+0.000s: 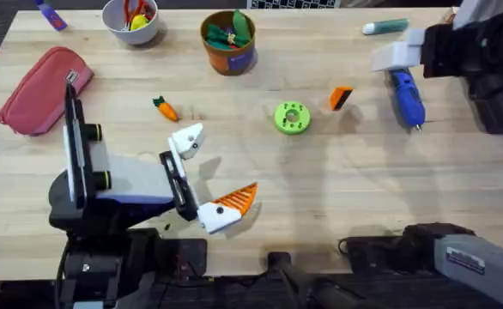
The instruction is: Pick up the gripper from the table and insert it into the empty holder that is missing its gripper. Then pick up a screw, insert it into the mounting hole, and use the screwdriver to tighten it. Finally, clean up the table by picking up the vegetable and placing it into the bucket.
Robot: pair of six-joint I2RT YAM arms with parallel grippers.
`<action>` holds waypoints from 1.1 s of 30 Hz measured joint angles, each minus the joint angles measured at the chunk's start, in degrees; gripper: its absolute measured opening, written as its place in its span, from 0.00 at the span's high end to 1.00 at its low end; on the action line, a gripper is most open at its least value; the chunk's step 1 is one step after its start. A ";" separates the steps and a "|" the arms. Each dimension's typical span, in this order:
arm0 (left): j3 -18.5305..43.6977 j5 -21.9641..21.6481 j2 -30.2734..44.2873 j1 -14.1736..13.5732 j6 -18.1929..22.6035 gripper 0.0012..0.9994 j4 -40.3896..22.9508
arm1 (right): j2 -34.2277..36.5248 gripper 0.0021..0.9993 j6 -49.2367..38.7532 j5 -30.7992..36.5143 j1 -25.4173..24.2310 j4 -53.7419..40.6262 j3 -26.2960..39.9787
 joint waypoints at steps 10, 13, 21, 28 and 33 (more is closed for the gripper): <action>0.00 0.00 0.00 0.00 0.00 0.01 -0.02 | 0.00 0.01 0.09 0.00 0.05 0.02 0.00; 0.00 0.00 0.00 0.00 0.00 0.01 -0.02 | 0.15 0.01 0.26 0.04 1.08 -1.31 0.30; 0.00 0.00 0.00 0.00 0.00 0.01 0.00 | 10.95 0.01 0.27 1.19 6.32 -13.56 9.81; 0.00 -0.04 0.00 0.00 0.00 0.01 0.00 | 25.35 0.01 0.26 1.97 9.36 -17.92 19.23; 0.00 -0.15 0.01 0.00 0.00 0.01 0.00 | 31.25 0.01 0.26 2.01 9.42 -17.66 19.89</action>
